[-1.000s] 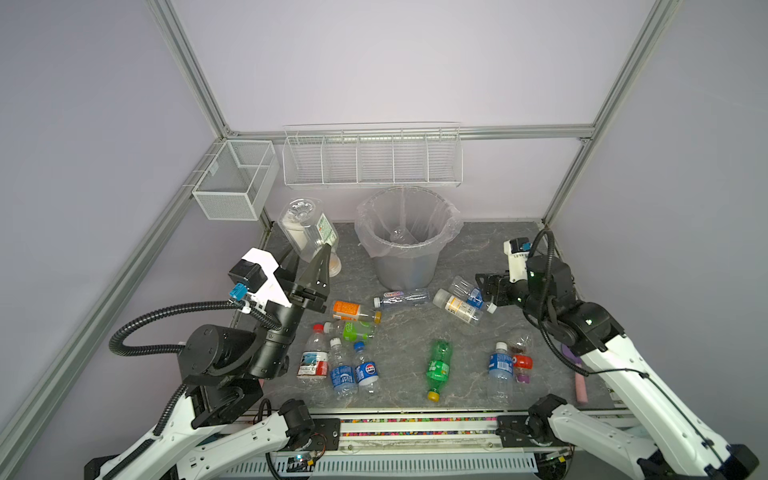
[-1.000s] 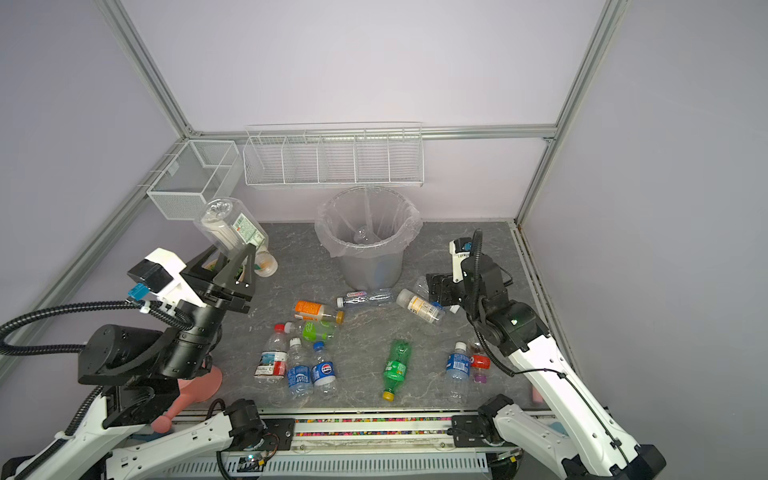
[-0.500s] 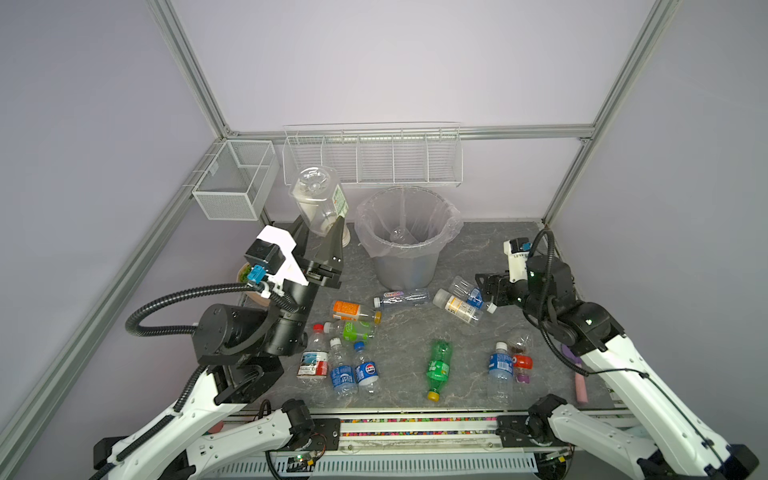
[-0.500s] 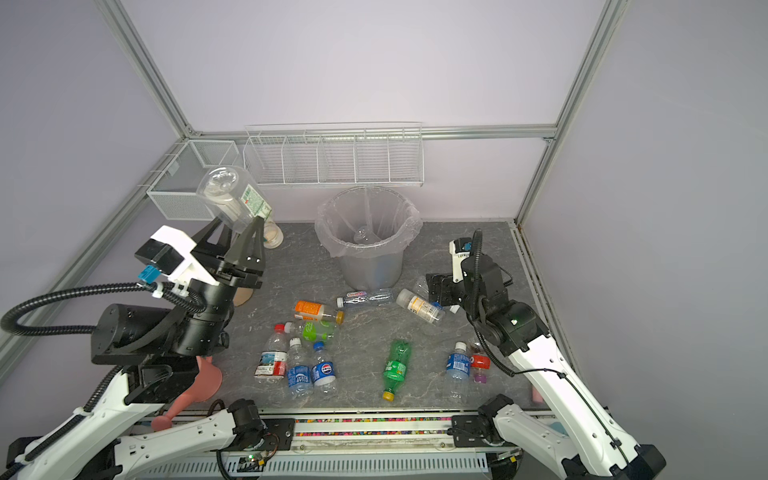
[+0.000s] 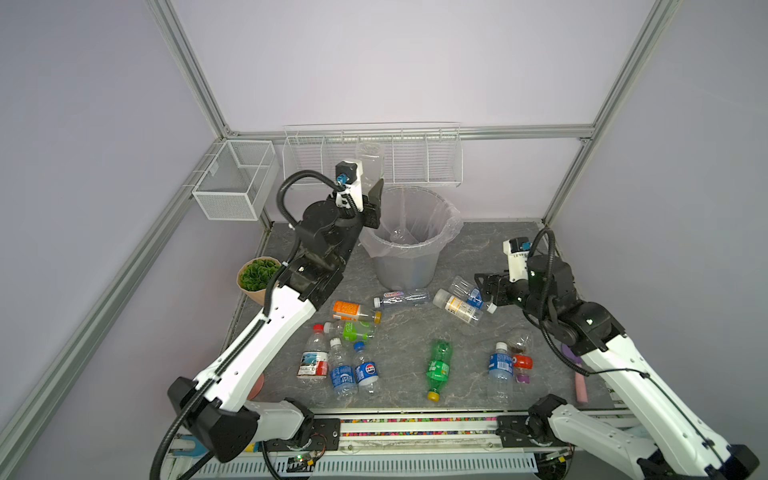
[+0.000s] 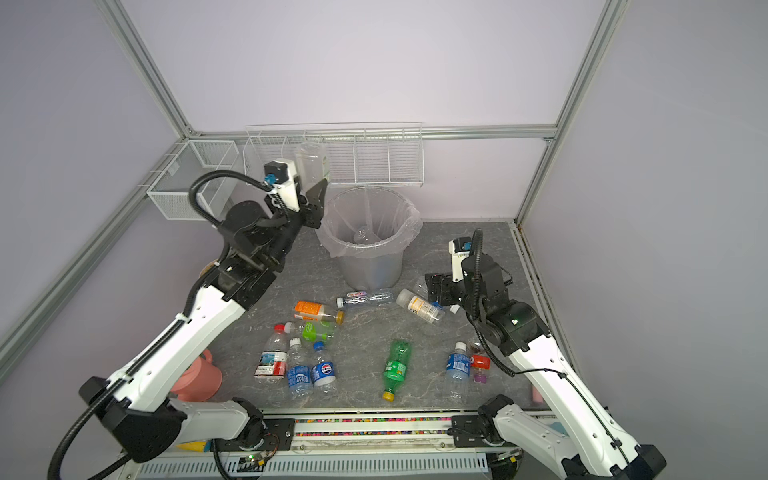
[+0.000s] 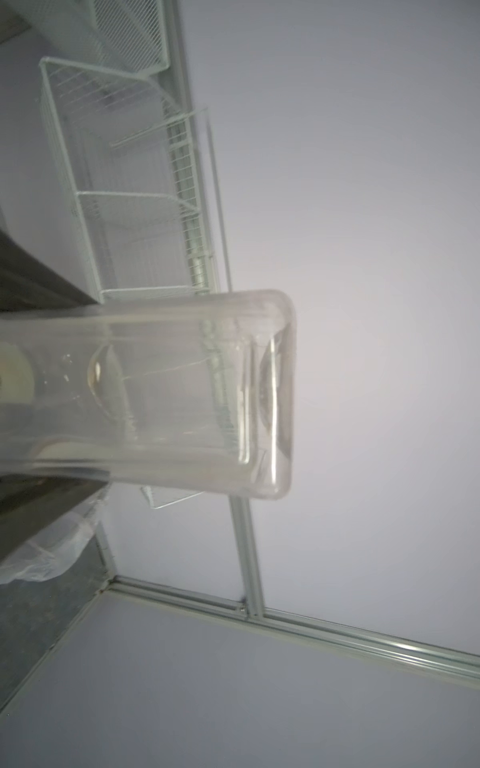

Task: Throw the plastic bottles in the bin
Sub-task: 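Carry the clear container over the bin with the left gripper and release it, then draw the left gripper back from the bin while the right gripper moves toward the pile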

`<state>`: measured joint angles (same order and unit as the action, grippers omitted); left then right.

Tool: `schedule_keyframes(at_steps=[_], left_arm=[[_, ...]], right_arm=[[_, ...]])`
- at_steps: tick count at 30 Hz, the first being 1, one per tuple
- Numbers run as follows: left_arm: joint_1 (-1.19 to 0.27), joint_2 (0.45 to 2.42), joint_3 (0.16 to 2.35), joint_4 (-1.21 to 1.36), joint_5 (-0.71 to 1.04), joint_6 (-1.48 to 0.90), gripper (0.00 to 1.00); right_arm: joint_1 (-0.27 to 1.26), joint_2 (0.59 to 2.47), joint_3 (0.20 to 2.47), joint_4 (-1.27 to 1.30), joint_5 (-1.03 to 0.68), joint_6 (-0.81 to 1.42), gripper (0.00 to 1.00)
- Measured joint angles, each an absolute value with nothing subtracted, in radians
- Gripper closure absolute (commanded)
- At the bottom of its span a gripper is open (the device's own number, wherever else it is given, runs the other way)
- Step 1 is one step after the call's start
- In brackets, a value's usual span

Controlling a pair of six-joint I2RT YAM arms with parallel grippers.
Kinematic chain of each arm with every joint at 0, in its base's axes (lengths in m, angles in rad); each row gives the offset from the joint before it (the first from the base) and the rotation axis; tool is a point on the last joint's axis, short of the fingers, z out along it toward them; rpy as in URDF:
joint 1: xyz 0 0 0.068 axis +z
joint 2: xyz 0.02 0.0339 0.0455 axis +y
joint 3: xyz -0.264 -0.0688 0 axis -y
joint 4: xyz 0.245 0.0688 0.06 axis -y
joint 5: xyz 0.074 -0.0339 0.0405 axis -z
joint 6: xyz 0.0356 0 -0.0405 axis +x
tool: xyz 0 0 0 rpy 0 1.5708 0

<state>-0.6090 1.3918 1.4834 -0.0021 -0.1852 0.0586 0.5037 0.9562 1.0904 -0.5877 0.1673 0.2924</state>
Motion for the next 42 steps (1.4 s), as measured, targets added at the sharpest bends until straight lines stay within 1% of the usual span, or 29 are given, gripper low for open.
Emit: schedule_keyframes(at_steps=[4,7,15,20,25,33,42], left_arm=[[-0.604,1.523,1.586,-0.172,-0.136,0.010,0.01],[-0.604,1.509,1.579,-0.222,-0.123,-0.005,0.01],[-0.604,1.229,1.510,-0.172,-0.123,-0.007,0.01],[-0.604,1.085,1.424,-0.138,-0.133,-0.007,0.01],[-0.604,1.007,1.342,-0.156,-0.156,-0.008,0.01],[-0.604,0.872,1.214,-0.204,-0.202,-0.046,0.00],[-0.604,0.789,1.098,-0.283,-0.239,-0.099,0.01]], right_arm=[[0.504,0.950,1.090,-0.590,0.160,0.292,0.12],[0.504,0.946,1.090,-0.596,0.156,0.292,0.12],[0.504,0.943,1.089,-0.595,0.150,0.293,0.12],[0.504,0.944,1.087,-0.594,0.138,0.296,0.11],[0.503,0.952,1.086,-0.594,0.122,0.296,0.11],[0.504,0.992,1.086,-0.594,0.038,0.281,0.11],[0.503,1.045,1.087,-0.603,-0.012,0.258,0.12]])
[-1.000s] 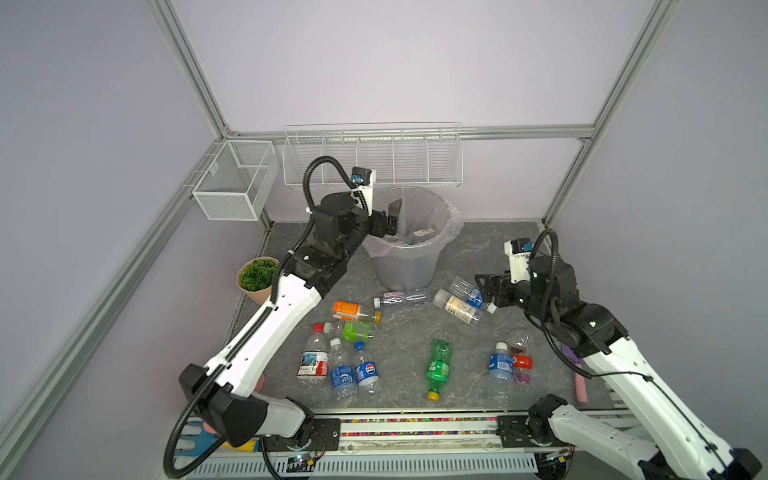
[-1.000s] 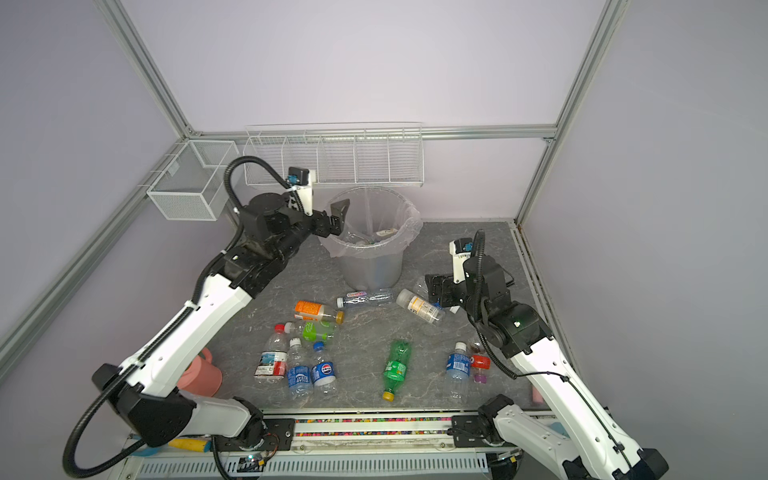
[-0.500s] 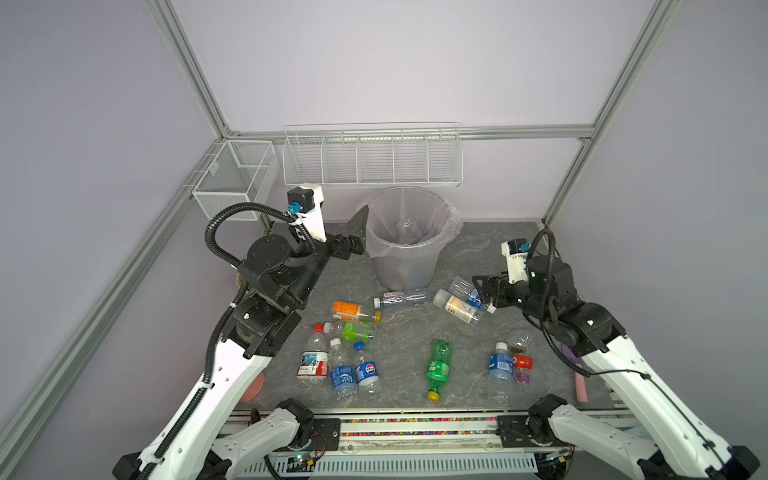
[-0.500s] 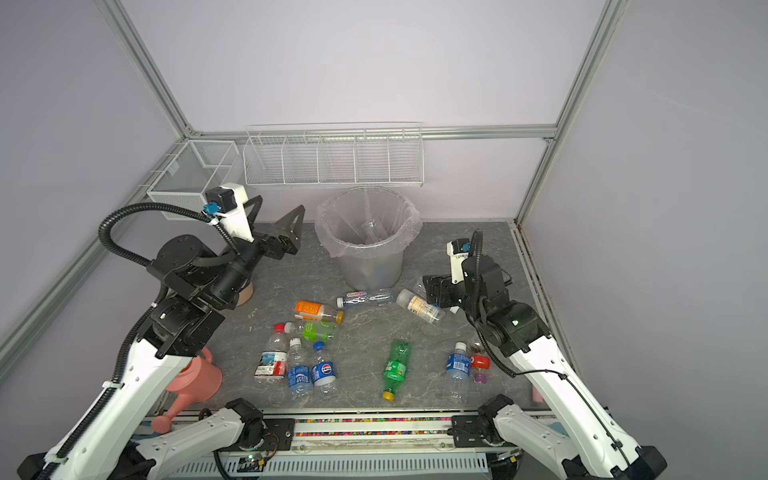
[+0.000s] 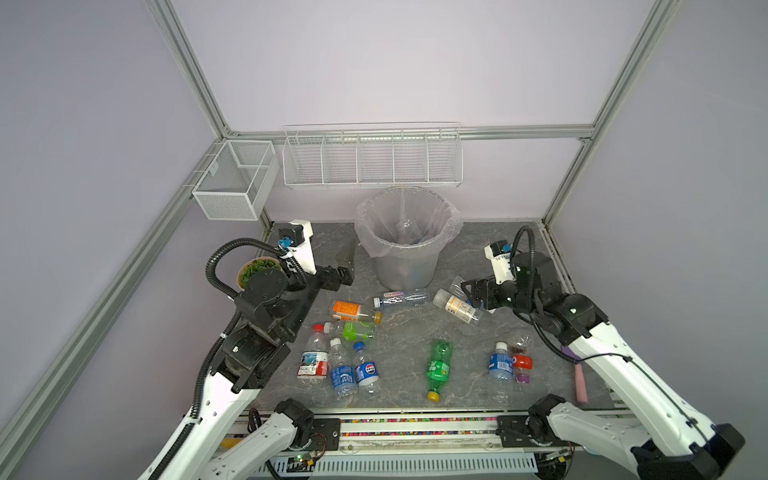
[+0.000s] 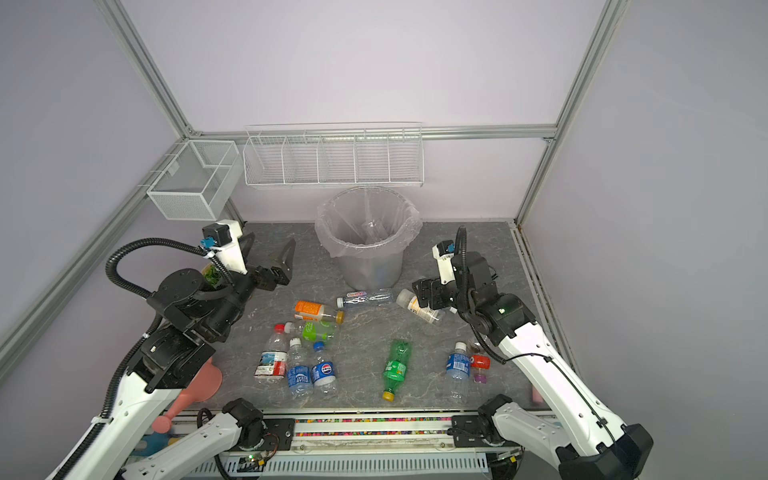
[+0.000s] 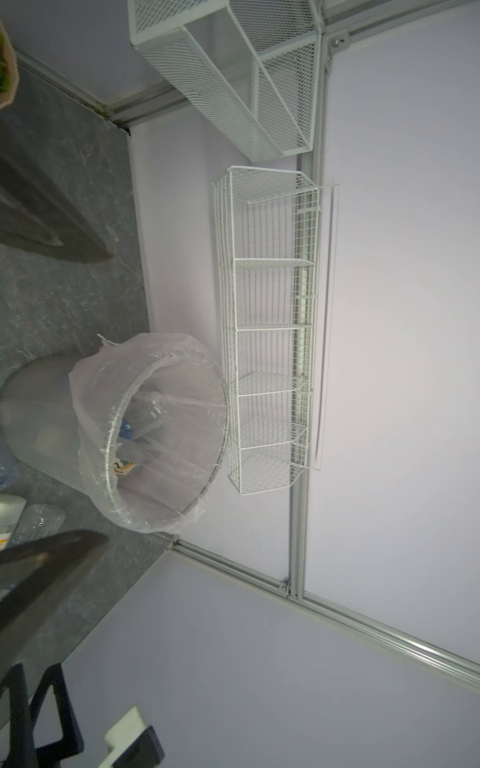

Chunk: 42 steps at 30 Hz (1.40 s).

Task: Throw the plastic bottles in the bin
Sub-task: 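Draw the left gripper back from the bin while the right gripper moves toward the pile, then reach the right gripper across to the Pepsi bottle near the robot and close on it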

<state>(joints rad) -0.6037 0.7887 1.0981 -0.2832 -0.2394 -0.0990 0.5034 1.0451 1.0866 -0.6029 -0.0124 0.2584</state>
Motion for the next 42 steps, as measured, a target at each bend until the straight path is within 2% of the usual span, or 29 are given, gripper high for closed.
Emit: schedule_keyframes(at_steps=[14,21,42], left_arm=[[-0.604,0.615,0.958,-0.443,-0.301,-0.199,0.02],[-0.604,0.612,0.916,-0.563,-0.322,-0.282,0.05],[-0.604,0.611,0.745,-0.763,-0.320,-0.618,0.11]], right_arm=[[0.504,1.097,1.087,-0.616,-0.088,0.238,0.12],[0.522,1.129,1.099,-0.617,-0.112,0.235,0.12],[0.739,1.306,1.180,-0.615,-0.164,0.244,0.10]])
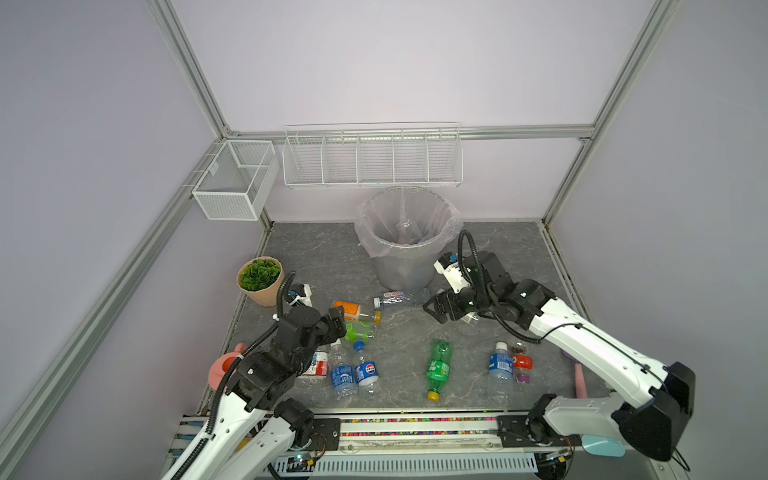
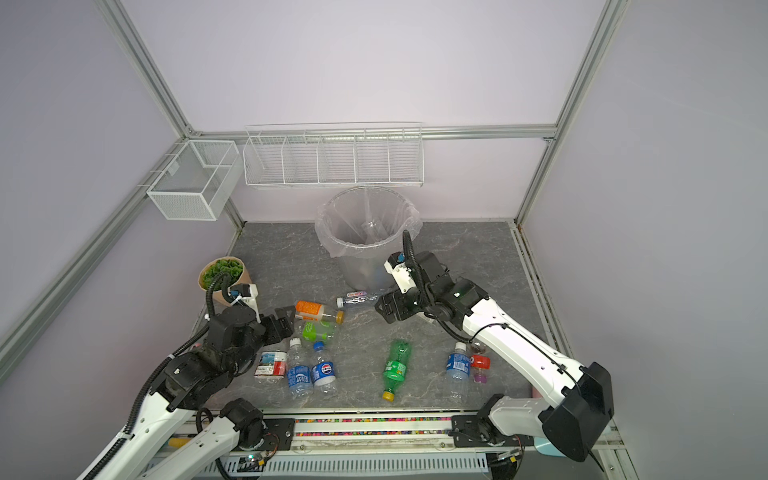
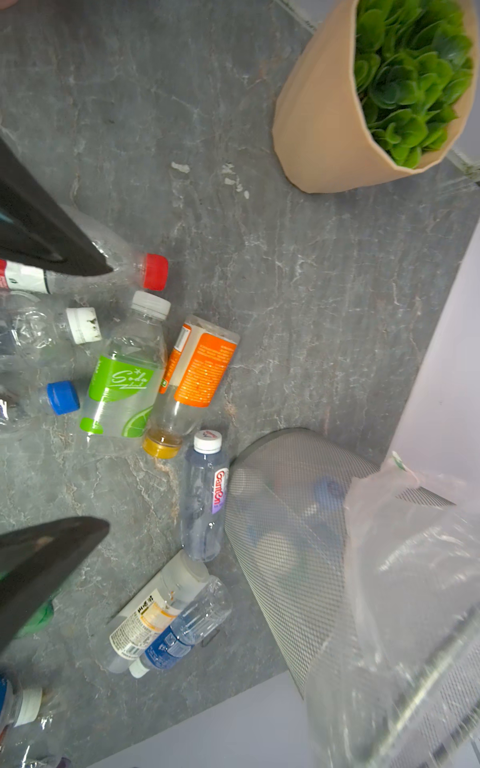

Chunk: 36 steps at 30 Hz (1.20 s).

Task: Throw the plastic bottles in the bin
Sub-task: 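Reach the right gripper across to the Pepsi bottle near the robot and close on it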

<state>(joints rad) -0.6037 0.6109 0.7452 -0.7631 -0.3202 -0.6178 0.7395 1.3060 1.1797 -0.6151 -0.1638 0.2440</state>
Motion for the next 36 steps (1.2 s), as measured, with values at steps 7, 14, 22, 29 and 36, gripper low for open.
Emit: schedule_keyframes(at_steps=[7,14,22,29,36], left_arm=[[-0.604,0.577,0.701,-0.785,-0.318,-0.699,0.11],[-0.604,0.573,0.693,-0.786,-0.321,-0.732,0.11],[-0.604,0.505,0.680,-0.815,-0.360,-0.759,0.11],[-0.604,0.447,0.680,-0.849,-0.399,-0.775,0.11],[-0.604,0.438,0.680,-0.865,-0.416,-0.780,0.11]], right_arm=[[0.852,1.410,1.221,-0.614,-0.186,0.262,0.05],[0.990,1.552,1.288,-0.609,-0.189,0.281,0.01],[1.107,1.715,1.349,-0.604,-0.203,0.308,0.00],[1.167,1.827,1.420,-0.602,-0.205,0.337,0.04],[1.182,1.897,1.459,-0.614,-0.168,0.384,0.11]])
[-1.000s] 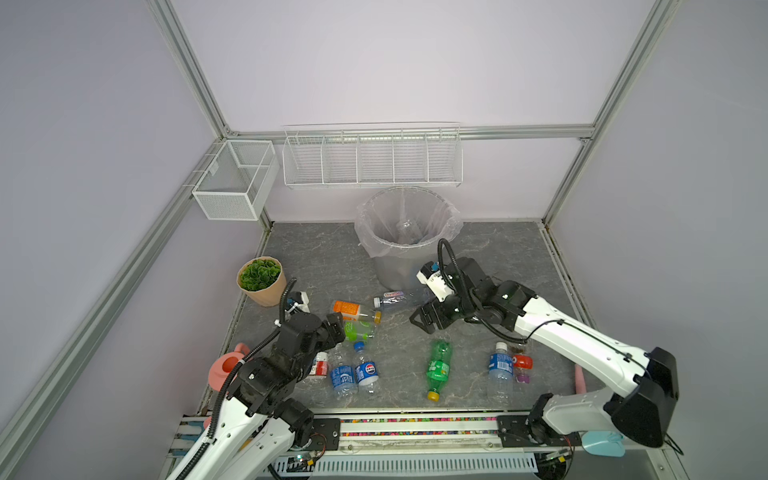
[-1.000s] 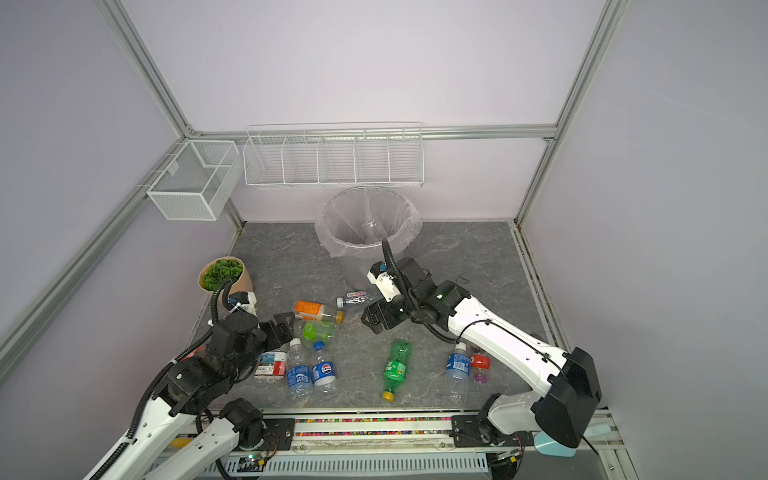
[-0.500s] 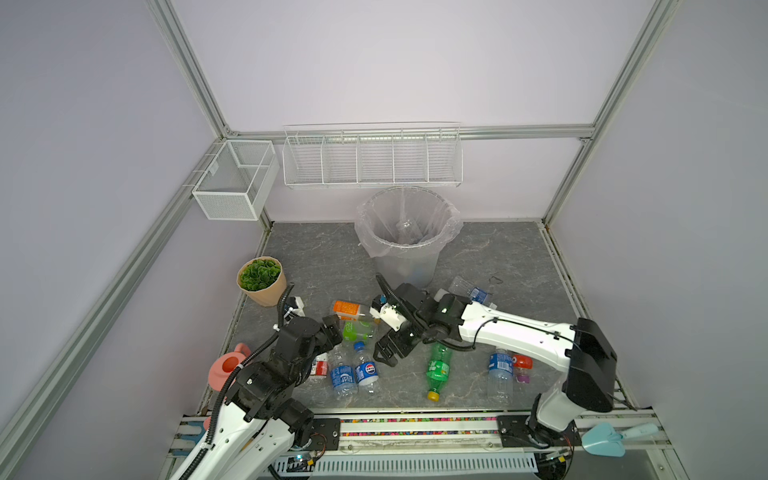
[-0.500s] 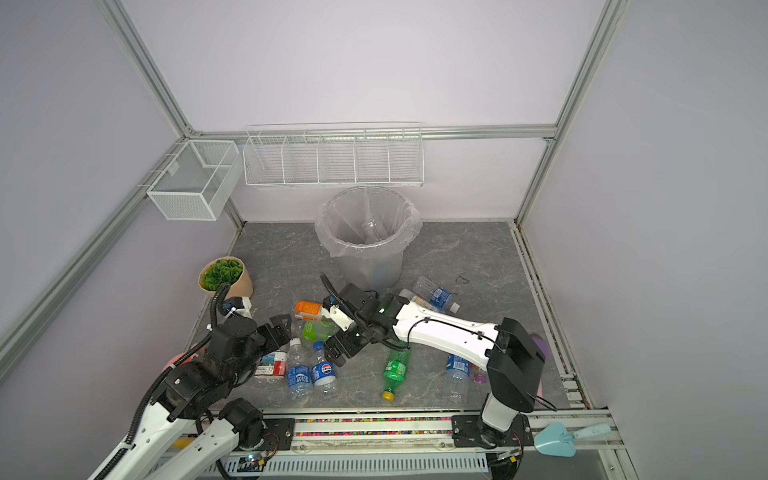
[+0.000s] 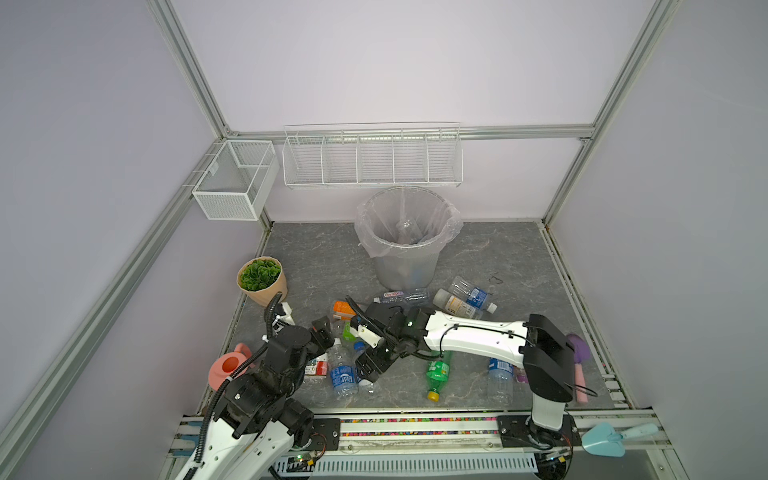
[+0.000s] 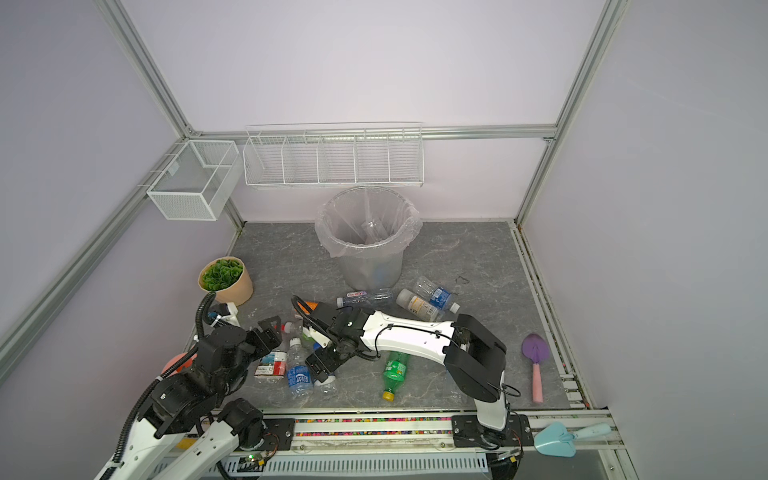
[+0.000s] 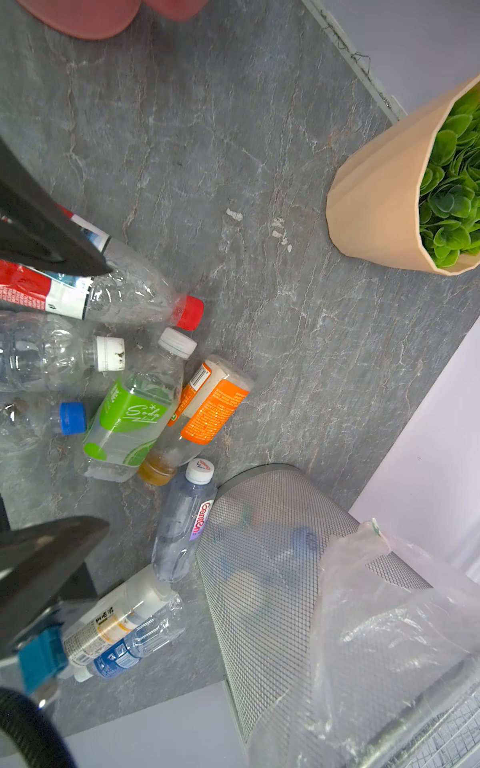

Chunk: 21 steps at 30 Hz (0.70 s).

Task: Throw the plastic bottles in the bin
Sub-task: 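Reach the right gripper across to the Pepsi bottle near the robot and close on it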

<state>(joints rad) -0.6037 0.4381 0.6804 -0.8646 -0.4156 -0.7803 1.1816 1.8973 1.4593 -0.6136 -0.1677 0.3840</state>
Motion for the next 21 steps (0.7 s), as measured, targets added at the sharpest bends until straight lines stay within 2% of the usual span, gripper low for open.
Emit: schedule_keyframes(at_steps=[21], left_arm=[[-0.604,0.414,0.680,-0.875,-0.434,-0.792,0.11]], right_arm=[[1.213,2.051,1.554,-0.636,-0.081,0.465,0.22]])
